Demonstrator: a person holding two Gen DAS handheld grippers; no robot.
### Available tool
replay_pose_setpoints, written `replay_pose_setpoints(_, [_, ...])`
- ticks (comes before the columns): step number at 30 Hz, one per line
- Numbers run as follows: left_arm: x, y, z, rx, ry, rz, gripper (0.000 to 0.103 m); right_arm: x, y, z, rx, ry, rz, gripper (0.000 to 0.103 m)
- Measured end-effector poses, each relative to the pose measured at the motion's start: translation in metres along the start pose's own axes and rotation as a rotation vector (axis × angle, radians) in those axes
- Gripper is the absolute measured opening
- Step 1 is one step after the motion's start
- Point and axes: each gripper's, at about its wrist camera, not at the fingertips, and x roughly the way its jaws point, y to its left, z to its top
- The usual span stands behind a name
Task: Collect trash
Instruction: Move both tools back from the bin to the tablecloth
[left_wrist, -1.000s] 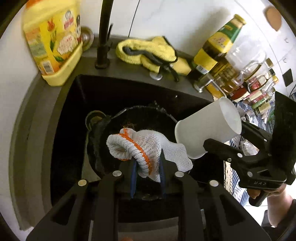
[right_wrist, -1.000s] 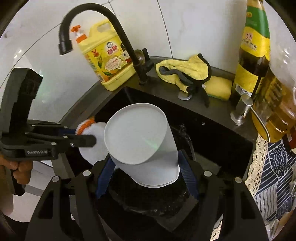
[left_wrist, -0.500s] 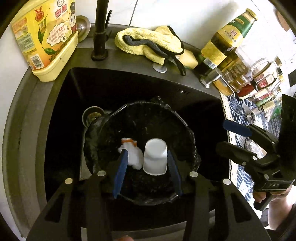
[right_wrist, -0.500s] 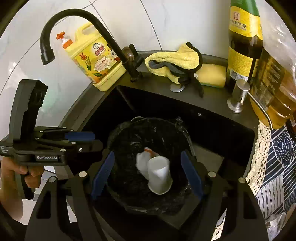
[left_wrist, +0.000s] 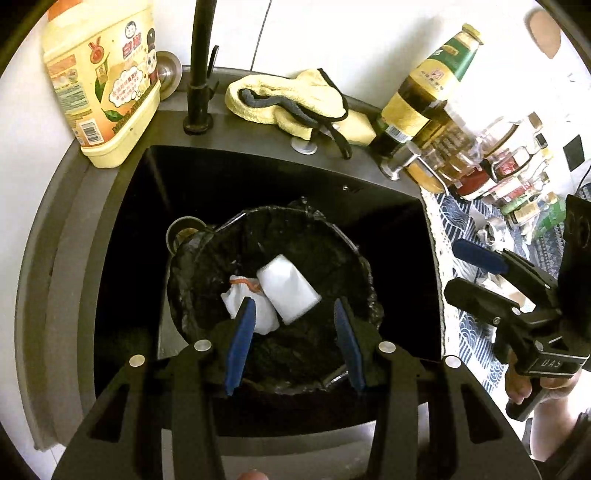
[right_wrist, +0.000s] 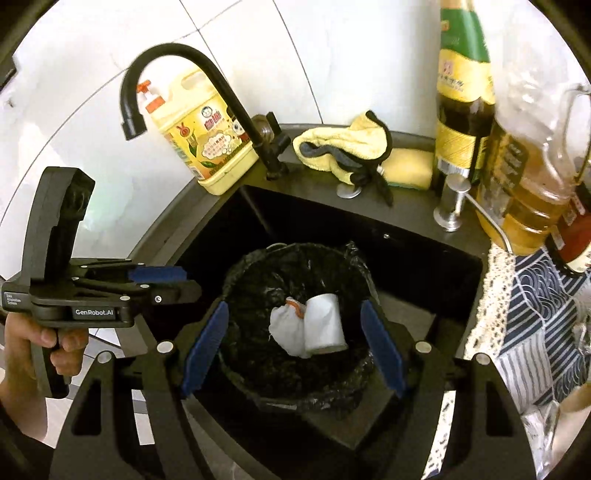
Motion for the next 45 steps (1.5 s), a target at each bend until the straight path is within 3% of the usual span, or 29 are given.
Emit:
replay_pose_setpoints(4, [-0.009, -0.012, -0.005, 0.015, -0.012, 0.002, 0.051, -0.021, -0.001, -0.006, 0.010, -0.027, -0.013, 0.074])
replay_pose_setpoints(12, [-0.020, -0.050, -0.011, 0.062, -0.029, -0.021, 0.051, -0.066, -0.019, -0.026, 0.044, -0.059, -0.061, 0.074])
replay_pose_setpoints(26, [0.004, -0.159, -0.029, 0.098, -0.014, -0.082, 0.053, -0.170, -0.112, -0.069, 0.093, -0.108, -0.181, 0.074])
replay_pose_setpoints(37, [0.029, -0.230, -0.044, 0.098, 0.015, -0.073, 0.053, -0.230, -0.197, -0.108, 0.136, -0.075, -0.275, 0.079])
replay_pose_setpoints(44, [0.043, -0.261, -0.045, 0.085, 0.026, -0.070, 0.054, -0.242, -0.236, -0.118, 0.129, -0.014, -0.320, 0.079])
replay_pose_setpoints(45, [0.044, -0.264, -0.045, 0.085, 0.027, -0.070, 0.058, -0.241, -0.241, -0.118, 0.131, -0.001, -0.324, 0.079])
